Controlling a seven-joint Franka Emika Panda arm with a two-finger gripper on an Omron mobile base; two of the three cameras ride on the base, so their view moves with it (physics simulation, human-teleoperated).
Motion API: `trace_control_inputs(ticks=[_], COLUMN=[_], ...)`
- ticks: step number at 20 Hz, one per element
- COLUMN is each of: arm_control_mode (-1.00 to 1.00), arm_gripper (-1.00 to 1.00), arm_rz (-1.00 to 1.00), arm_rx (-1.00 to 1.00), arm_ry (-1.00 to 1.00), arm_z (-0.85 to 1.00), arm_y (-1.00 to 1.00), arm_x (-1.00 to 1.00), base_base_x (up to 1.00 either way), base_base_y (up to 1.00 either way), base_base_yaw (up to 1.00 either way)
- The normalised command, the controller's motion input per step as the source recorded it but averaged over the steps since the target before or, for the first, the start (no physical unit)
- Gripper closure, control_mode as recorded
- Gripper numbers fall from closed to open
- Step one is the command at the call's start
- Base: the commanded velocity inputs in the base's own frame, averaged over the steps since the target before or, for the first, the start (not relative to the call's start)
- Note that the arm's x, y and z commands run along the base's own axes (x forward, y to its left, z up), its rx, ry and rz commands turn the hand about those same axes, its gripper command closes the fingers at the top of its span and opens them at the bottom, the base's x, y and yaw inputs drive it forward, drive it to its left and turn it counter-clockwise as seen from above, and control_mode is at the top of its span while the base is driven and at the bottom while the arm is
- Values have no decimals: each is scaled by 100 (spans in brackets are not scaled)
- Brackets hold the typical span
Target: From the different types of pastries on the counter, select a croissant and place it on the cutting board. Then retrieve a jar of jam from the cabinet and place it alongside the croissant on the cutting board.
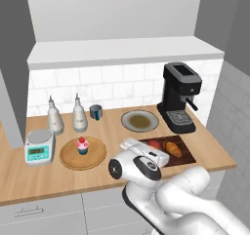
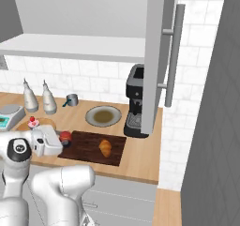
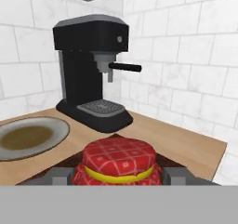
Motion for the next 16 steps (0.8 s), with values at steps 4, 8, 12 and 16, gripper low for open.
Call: trace_control_inputs(ticks=[4,8,12,16], arm_control_mode=[-100,-100,-100,-100], arm_gripper=[100,100,100,100], arm_rz=[0,0,0,0], arm_rx=[4,0,0,0], arm_ry=[0,0,0,0], arm_z=[-26,-55,-58,-49], arm_y=[0,-7,-14,-19], arm_x=[51,46,29,28], base_base_x=[0,0,0,0], base_base_y=[0,0,0,0], base_base_yaw=[0,0,0,0])
